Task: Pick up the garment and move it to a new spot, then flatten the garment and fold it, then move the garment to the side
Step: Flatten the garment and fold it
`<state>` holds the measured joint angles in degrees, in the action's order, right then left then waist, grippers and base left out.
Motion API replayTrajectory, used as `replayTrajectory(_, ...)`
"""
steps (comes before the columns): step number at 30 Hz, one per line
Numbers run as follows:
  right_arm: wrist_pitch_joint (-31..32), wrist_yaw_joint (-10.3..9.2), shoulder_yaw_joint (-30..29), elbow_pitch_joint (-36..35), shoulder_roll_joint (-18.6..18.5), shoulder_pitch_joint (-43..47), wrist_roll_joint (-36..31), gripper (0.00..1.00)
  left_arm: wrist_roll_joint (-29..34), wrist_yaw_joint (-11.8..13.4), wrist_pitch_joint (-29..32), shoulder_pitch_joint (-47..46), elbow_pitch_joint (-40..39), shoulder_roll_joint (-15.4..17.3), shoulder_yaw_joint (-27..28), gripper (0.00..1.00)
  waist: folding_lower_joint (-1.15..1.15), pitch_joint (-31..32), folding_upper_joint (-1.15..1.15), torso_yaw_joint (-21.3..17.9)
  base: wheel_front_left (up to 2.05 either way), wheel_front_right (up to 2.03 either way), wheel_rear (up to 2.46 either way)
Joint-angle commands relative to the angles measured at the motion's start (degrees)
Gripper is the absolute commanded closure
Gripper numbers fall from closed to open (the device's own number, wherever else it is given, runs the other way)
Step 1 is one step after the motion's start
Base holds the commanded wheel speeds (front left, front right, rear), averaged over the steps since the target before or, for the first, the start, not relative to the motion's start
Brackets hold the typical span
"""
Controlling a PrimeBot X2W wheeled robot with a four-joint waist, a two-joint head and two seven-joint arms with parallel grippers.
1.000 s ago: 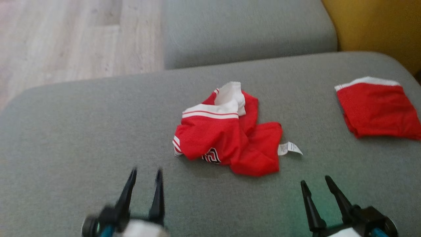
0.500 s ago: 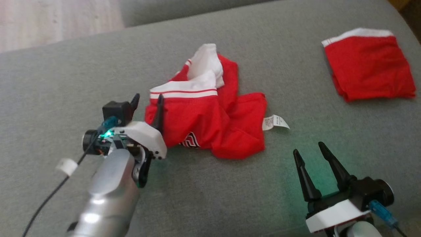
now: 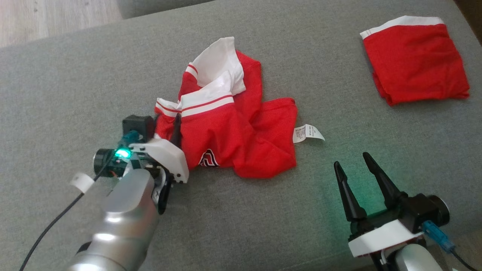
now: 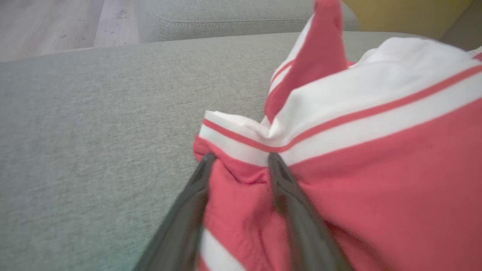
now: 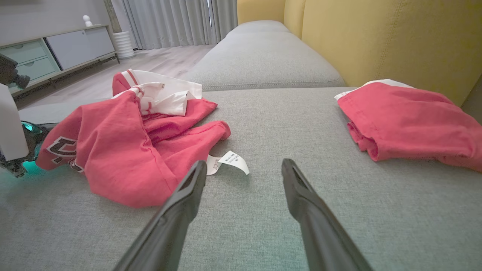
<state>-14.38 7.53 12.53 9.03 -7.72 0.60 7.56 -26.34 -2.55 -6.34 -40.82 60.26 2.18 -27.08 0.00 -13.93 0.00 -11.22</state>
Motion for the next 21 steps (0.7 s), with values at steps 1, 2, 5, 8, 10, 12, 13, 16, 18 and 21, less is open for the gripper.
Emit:
replayTrajectory(1, -0.6, -0.04, 1.2, -1.5, -0.2, -0.9, -0.3, 0.00, -0.5, -0.3, -1.1, -1.3, -1.0, 0.7, 0.1, 1.00, 0.00, 0.4, 0.00, 0.0, 0.00, 0.00, 0.00)
replayTrajectory(2, -0.6, -0.04, 1.2, -1.3, -0.1, -0.9, -0.3, 0.00, -0.9, -0.7, -1.8, -1.4, -1.2, 0.7, -0.7, 1.00, 0.00, 0.8, 0.00, 0.0, 0.00, 0.00, 0.00)
replayTrajectory(5, -0.6, -0.04, 1.4, -0.9, 0.3, -0.6, 0.0, 0.00, -1.2, -1.5, -4.2, -2.0, -2.6, 0.7, -3.3, 1.00, 0.00, 2.1, 0.00, -0.1, 0.00, 0.00, 0.00)
replayTrajectory(8, -0.6, -0.04, 1.5, -0.5, 0.9, -0.2, 0.3, 0.00, -1.4, -2.3, -5.7, -3.0, -5.5, 0.7, -6.5, 1.00, 0.00, 4.0, 0.00, -0.7, 0.00, 0.00, 0.00)
replayTrajectory(10, -0.6, -0.04, 1.8, -0.3, 1.3, 0.2, 0.5, 0.00, -1.9, -3.0, -6.2, -3.9, -8.5, 0.7, -9.0, 1.00, 0.00, 5.4, 0.00, -1.3, 0.00, 0.00, 0.00)
replayTrajectory(12, -0.6, -0.04, 2.1, 0.0, 1.8, 0.5, 0.6, 0.00, -2.2, -3.4, -6.3, -5.3, -11.8, 0.7, -11.7, 1.00, 0.00, 6.9, 0.00, -2.0, 0.00, 0.00, 0.00)
replayTrajectory(13, -0.6, -0.04, 2.3, 0.1, 2.0, 0.7, 0.7, 0.00, -2.5, -3.5, -6.2, -6.2, -13.3, 0.7, -12.8, 1.00, 0.00, 7.6, 0.00, -2.4, 0.00, 0.00, 0.00)
replayTrajectory(16, -0.6, -0.04, 2.7, 0.5, 2.4, 0.9, 0.8, 0.00, -3.0, -3.7, -5.6, -8.8, -16.5, 0.7, -14.8, 1.00, 0.00, 9.1, 0.00, -3.5, 0.00, 0.00, 0.00)
replayTrajectory(18, -0.6, -0.04, 3.3, 0.8, 2.7, 1.2, 0.9, 0.00, -3.2, -3.9, -4.8, -12.1, -19.0, 0.7, -16.5, 1.00, 0.00, 10.3, 0.00, -4.7, 0.00, 0.00, 0.00)
replayTrajectory(21, -0.6, -0.04, 3.5, 1.0, 3.0, 1.5, 1.1, 0.00, -3.6, -4.1, -4.3, -18.5, -21.6, 0.7, -17.3, 1.00, 0.00, 11.9, 0.00, -6.1, 0.00, 0.00, 0.00)
